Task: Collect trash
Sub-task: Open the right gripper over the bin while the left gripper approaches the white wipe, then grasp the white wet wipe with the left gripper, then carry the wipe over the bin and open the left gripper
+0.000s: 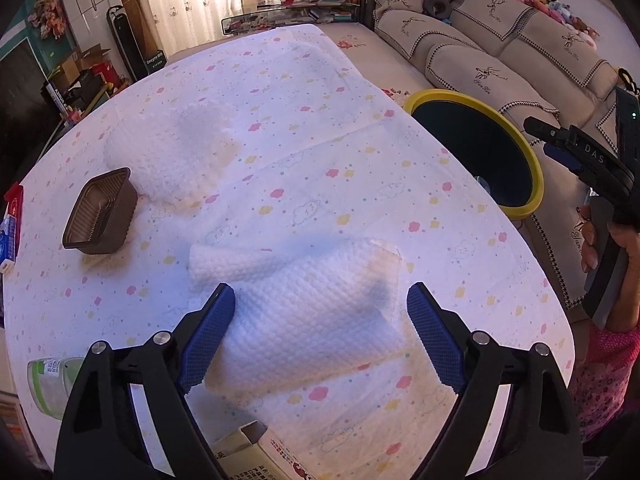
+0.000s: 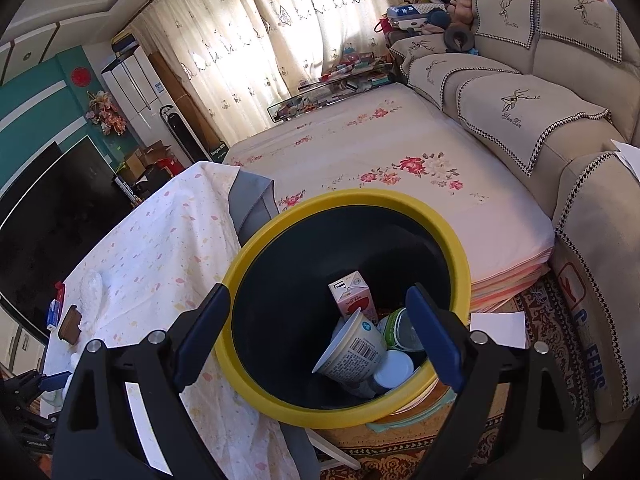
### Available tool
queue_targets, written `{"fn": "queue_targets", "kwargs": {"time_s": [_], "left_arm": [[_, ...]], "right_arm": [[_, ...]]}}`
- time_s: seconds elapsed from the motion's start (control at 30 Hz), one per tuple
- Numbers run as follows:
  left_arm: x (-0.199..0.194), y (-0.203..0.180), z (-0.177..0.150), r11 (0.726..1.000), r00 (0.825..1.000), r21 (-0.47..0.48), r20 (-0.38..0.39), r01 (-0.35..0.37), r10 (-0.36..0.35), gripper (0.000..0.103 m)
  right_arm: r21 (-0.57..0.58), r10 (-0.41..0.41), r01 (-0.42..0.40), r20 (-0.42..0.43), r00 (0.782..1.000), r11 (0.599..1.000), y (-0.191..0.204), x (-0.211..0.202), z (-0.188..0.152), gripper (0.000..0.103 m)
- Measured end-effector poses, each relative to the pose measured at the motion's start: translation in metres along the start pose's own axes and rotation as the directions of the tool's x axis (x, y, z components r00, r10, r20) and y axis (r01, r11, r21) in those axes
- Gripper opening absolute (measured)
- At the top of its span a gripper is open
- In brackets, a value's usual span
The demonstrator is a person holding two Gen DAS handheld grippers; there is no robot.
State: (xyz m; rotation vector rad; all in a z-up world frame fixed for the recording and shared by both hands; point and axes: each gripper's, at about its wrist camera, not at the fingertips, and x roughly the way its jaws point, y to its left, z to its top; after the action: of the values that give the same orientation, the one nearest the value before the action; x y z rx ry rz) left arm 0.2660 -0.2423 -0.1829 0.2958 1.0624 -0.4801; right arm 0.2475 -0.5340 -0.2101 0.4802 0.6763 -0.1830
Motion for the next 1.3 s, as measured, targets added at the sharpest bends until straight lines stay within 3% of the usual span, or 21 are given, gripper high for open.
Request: {"fn": "queue_targets", "kwargs": {"time_s": [0.17,0.37,0.73,1.07,1.3], "left_arm": [[0.007,0.001,0.000,1.000,1.000,0.001,-0.025,-0.007,0.007,0.078],[0.008,0.005,0.002,1.000,0.999,-0.008,-0.036,-0.018,0.018,0.062],[-0.004,0.008,-0.001,1.000,1.000,-0.017,0.000,-0.010,0.010,0.018],[-0.047,-0.001,0.019,1.000,0.995,-0.008,0.102,-0.010,0.011,0.015],[-0.062,-0.047,0.062,0.996,0.987,0.078,0.152,0.039,-0.051,0.015]], "right_arm": [[0.008,0.007,-0.007,-0.011,1.000,1.000,-0.003,0.002,-0.001,0.085],[0.009,0.014,-0.014,-0.004,1.000,1.000,-0.003,-0.001,0.001,0.085],[0.029,-0.005,0.005,0.009,1.000,1.000,-0.013,-0.013,-0.004,0.085],[0.033,-0.028,0.026,0.048,0.998,0.999,-0.021,-0.033,-0.010,0.085],[0.037,-0.086,0.083,0.095,0.992,0.996,-0.035,-0.060,-0.018,0.085]]}}
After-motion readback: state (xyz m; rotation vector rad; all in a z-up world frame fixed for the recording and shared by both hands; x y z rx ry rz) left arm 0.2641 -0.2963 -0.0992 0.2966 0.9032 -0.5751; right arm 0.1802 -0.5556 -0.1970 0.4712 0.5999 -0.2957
